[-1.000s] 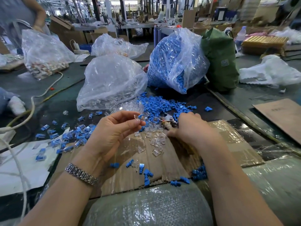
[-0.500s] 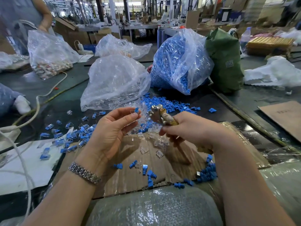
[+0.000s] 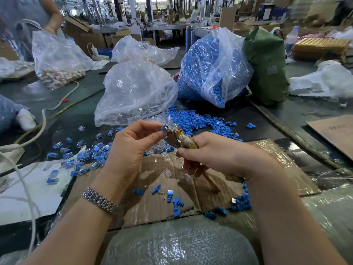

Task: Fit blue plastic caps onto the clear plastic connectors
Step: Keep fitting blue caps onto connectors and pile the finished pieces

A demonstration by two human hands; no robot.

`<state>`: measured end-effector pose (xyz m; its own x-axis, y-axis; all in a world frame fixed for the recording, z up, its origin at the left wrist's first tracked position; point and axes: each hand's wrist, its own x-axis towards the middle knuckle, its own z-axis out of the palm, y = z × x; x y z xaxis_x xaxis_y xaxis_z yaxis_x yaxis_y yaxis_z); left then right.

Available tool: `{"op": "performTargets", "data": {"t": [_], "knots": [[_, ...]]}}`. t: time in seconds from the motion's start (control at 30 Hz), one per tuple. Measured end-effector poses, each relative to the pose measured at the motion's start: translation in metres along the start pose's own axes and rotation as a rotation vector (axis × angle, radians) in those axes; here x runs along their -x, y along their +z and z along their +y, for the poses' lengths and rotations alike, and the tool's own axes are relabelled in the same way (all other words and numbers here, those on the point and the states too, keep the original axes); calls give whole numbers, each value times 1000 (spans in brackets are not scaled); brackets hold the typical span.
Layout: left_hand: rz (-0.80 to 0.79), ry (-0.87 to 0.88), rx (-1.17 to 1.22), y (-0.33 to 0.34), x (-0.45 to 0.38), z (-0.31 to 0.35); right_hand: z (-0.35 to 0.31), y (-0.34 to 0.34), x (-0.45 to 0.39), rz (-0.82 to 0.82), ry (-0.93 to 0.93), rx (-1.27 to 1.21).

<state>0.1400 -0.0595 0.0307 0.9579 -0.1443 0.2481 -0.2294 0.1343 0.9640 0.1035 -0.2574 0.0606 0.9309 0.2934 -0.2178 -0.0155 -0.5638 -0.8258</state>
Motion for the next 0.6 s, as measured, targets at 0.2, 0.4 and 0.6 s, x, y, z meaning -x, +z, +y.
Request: {"op": "performTargets", "data": {"t": [0.2,0.4,0.6], "knots": [[2,60,-96,1,2,1,-5,6,-2,72,20,83],[65,30,-34,-4,-4,0,-11,16,-10,146,-6,149],[-11,-27,13,-10,-5,0,-7,-2,-1,-10,42,-20]]}}
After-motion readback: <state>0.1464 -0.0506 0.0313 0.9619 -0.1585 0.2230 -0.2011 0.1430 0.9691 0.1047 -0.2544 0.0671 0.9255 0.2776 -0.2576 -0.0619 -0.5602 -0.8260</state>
